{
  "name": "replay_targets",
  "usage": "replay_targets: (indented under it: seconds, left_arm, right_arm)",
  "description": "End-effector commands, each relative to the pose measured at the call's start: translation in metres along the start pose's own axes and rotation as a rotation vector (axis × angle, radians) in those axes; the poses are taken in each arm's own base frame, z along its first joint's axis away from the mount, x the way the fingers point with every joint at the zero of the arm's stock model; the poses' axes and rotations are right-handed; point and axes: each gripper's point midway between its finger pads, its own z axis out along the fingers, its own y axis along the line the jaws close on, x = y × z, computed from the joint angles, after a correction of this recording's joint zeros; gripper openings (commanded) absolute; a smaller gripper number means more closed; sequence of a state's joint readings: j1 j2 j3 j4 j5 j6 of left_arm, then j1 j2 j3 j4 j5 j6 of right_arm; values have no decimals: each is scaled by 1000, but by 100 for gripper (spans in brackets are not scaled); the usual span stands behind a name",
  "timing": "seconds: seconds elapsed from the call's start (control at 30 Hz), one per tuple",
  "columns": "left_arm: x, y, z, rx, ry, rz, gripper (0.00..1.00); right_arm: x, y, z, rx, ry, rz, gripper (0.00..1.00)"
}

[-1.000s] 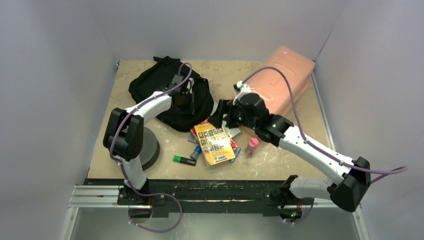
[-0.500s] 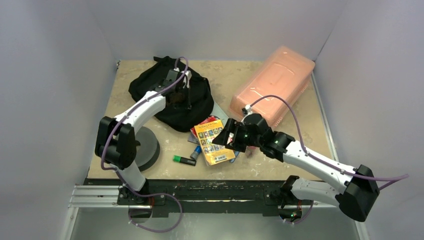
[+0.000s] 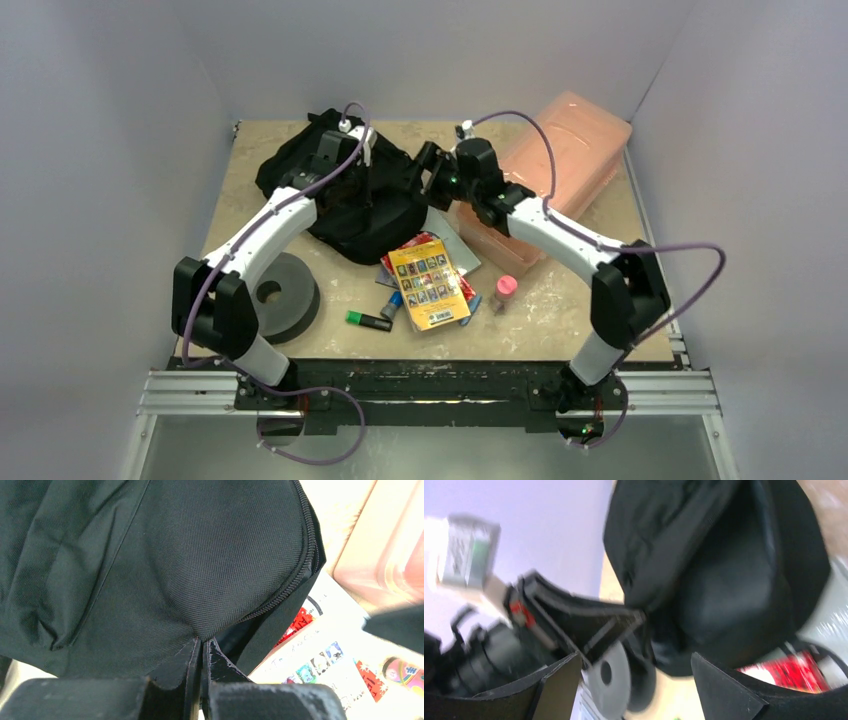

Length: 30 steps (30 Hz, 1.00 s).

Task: Pack the student bag
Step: Unzip the student bag at the center of the board.

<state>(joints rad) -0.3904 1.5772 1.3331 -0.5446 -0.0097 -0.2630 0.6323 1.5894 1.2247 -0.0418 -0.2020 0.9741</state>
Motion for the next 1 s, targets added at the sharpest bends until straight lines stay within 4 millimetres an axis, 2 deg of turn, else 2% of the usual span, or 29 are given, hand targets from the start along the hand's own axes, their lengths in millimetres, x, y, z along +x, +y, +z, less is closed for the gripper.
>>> replay_targets:
  seconds: [0.0, 0.07, 0.2, 0.3, 0.37, 0.47, 0.53, 0.57, 0.6, 0.63, 0.67, 0.7, 0.77, 0.83, 0.9, 0.97]
  left_arm:
    - [-34, -12, -25, 76, -130, 43, 0]
    - [-34, -22, -27, 133, -133, 45, 0]
    - [-25, -23, -15, 150, -125, 53, 0]
    - [-18, -29, -7, 179, -112, 40, 0]
    - [-18, -32, -9, 192, -104, 33, 0]
    - [-30, -32, -22, 192, -153, 26, 0]
    - [-36, -34, -34, 200, -175, 24, 0]
    - [-37, -32, -36, 187, -171, 19, 0]
    - [-39, -27, -38, 161, -164, 6, 3]
    - [-37, -20, -37, 124, -159, -3, 15]
    - [-33, -11, -37, 81, -161, -4, 33]
    - [-31, -4, -38, 45, -165, -8, 46]
    - [-26, 10, -47, -35, -167, -21, 61]
    - [-27, 15, -59, -60, -181, -29, 76]
    - [-29, 11, -68, -35, -195, -9, 85]
    - [-30, 9, -74, -32, -203, 50, 88]
  right_arm:
    - [-25, 35, 37, -106, -20, -13, 85]
    - [-36, 37, 49, -110, -52, -4, 87]
    - [-48, 38, 75, -34, -32, 9, 86]
    - [-59, 45, 85, -6, -52, 48, 77]
    - [-65, 37, 90, 45, -95, 78, 73]
    - [-63, 33, 102, 41, -90, 117, 57]
    - [-57, 44, 106, 4, -101, 91, 49]
    - [-53, 51, 106, -13, -122, 88, 41]
    - [-48, 54, 107, -20, -119, 104, 26]
    - [-44, 55, 106, -13, -106, 131, 6]
    - [-41, 58, 106, -8, -100, 151, 0]
    - [-41, 64, 104, -16, -104, 161, 0]
    - [-44, 75, 101, -41, -133, 187, 0]
    - [-45, 88, 100, -72, -145, 212, 0]
    - [-45, 96, 100, -72, -138, 249, 0]
    - [-43, 103, 100, -95, -120, 294, 0]
